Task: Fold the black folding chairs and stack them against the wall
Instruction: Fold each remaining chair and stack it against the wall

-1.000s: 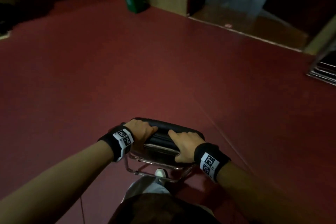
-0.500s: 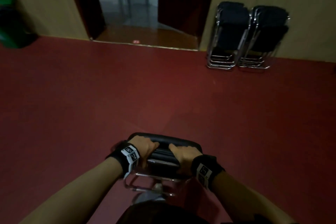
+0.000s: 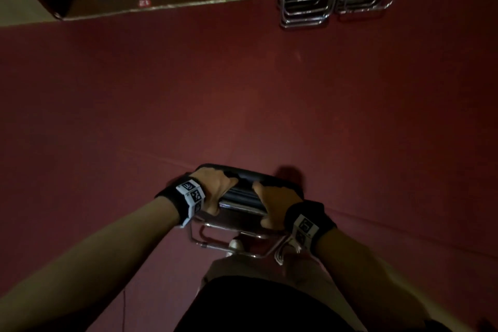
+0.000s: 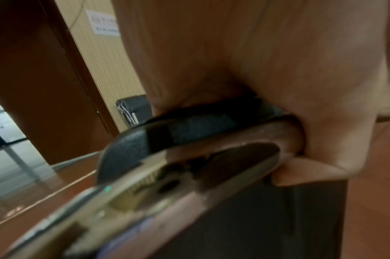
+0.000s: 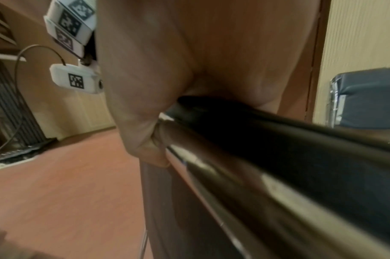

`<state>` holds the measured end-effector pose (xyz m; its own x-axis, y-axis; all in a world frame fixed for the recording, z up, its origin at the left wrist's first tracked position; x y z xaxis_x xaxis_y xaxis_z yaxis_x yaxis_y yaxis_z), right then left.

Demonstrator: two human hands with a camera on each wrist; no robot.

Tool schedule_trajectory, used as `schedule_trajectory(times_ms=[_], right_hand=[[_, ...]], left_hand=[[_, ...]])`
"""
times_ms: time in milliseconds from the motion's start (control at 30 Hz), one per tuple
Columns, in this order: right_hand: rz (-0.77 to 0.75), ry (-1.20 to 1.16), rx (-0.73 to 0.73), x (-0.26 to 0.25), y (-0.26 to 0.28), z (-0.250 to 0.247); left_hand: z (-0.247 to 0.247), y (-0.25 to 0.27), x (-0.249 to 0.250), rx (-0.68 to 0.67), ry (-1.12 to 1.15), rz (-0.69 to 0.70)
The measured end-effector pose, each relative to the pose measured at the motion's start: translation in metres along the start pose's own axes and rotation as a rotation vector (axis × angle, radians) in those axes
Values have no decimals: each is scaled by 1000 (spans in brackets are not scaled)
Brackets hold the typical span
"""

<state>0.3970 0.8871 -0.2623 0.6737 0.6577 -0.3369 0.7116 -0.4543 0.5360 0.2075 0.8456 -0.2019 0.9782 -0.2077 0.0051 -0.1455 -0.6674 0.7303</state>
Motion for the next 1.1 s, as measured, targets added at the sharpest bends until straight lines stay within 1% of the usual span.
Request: schedule_trajectory(times_ms=[33,67,133,200,233,300,333,400,433,500,533,600,667,700,733,800,833,900,933,1000,1033,1100], right_hand=[[-7,-16,17,10,-5,-2],[-18,-28,10,7,-5,-2],[-37,-86,-107,40,-7,9],[-82,-65,-157,71,-4,2],[-85,-67,-153,67,-3,-1],[-116,-17,-66,111,-8,-38],[-111,-10,-40,115,-7,-50],[-152,24,-7,141,-14,-92],[-152,29,22,142,-13,-106],[-168,129,86,156,-34,-155],[-149,154,108,158,-40,-174],[-127,206,113,169,-63,-218],[-96,242,106,173,-74,-243],[-103,249,108,176,-84,-258],[-86,248,92,176,-85,-258],[-106,252,123,186,-118,-288],[-100,246,84,184,-122,-283],[-94,244,78,197,-166,-302],[-76,221,28,194,-172,-297],[-36,195,55,212,-217,-318],[-45,158,67,209,-220,-317],[-40,133,98,225,-257,-335]], left_hand=[[-6,-8,1,-16,-6,-9],[-7,-5,3,-13,-6,-9],[-13,-31,24,-81,3,-13],[-34,-50,43,-104,-12,-21],[-34,-45,42,-95,7,-34],[-73,-72,46,-40,24,-49],[-82,-72,44,-30,22,-43],[-118,-87,39,17,41,-79],[-129,-90,35,31,40,-84],[-169,-102,13,97,24,-123],[-186,-104,5,115,20,-127],[-219,-115,-15,170,15,-150],[-238,-122,-27,199,19,-163],[-248,-128,-36,217,28,-169],[-246,-128,-38,216,47,-174],[-271,-151,-69,237,34,-177],[-265,-152,-70,203,58,-197],[-286,-187,-102,225,20,-187],[-277,-188,-102,190,47,-201],[-303,-228,-137,241,27,-162],[-299,-228,-142,208,53,-164],[-322,-266,-178,194,56,-114]])
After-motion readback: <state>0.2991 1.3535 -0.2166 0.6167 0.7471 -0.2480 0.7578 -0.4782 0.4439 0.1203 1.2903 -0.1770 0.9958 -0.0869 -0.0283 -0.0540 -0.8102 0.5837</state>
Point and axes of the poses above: each hand's wrist, its own y-axis away from the middle knuckle, its own z-axis out of the palm, x = y × z, the point moved 2 cm from there along -y, towards the middle knuckle, and after that the axes turned 2 degrees about -x, right-handed, at the moved point
